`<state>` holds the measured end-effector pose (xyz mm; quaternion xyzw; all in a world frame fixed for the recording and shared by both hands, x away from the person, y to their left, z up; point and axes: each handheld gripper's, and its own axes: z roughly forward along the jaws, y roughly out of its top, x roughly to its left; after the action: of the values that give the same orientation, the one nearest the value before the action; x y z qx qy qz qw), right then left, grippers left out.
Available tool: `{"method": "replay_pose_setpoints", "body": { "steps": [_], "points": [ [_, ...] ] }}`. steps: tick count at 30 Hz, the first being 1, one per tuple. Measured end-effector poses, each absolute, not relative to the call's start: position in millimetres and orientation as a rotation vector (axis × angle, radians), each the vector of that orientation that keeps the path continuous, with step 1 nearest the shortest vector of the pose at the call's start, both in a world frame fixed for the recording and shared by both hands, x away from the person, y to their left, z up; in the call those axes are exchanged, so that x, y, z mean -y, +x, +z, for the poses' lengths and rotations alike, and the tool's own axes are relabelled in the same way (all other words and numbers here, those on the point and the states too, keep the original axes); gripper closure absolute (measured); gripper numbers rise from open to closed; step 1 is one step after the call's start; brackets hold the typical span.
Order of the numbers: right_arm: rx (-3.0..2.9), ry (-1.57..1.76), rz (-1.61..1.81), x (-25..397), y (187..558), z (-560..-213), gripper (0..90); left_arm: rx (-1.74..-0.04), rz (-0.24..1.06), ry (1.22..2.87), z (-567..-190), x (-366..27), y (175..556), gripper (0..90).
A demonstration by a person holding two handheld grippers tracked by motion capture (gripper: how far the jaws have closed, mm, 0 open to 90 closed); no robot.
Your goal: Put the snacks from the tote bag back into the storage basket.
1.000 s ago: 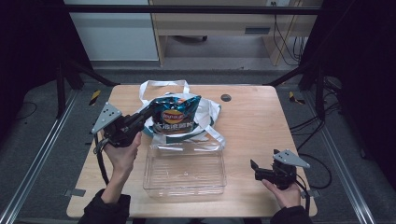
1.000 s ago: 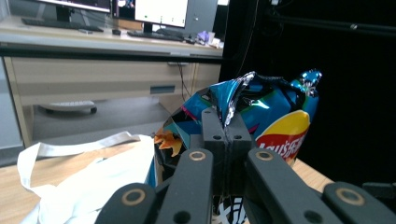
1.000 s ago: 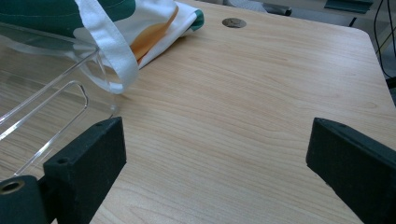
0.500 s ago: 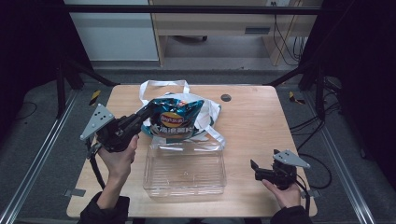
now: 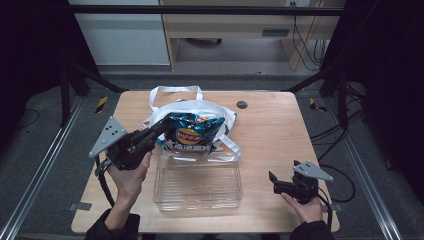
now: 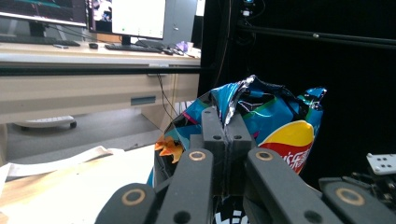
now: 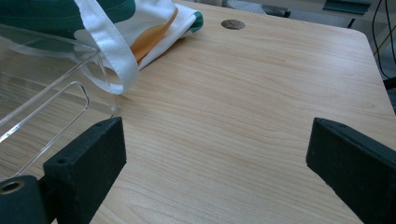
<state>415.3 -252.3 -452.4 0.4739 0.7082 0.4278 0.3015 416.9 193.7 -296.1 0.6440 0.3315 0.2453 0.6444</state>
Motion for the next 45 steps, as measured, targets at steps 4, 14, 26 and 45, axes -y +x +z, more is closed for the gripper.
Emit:
{"method": "replay_pose_setpoints", "body": {
  "steps": [4,14,26,45],
  "points": [
    [-1.876,1.253,1.138,253,415,-452,5.2,-0.747,0.556,1.489,-299,-189,411,90.0],
    [-1.869,1.258,1.149,255,412,-452,5.2,-0.742,0.531,1.531,-308,-183,398,90.0],
    [-1.870,1.259,1.152,254,410,-452,5.3,-0.781,0.507,1.597,-331,-178,385,90.0],
    [-1.872,1.260,1.147,255,410,-452,5.4,-0.833,0.462,1.678,-361,-172,383,90.0]
  ]
}}
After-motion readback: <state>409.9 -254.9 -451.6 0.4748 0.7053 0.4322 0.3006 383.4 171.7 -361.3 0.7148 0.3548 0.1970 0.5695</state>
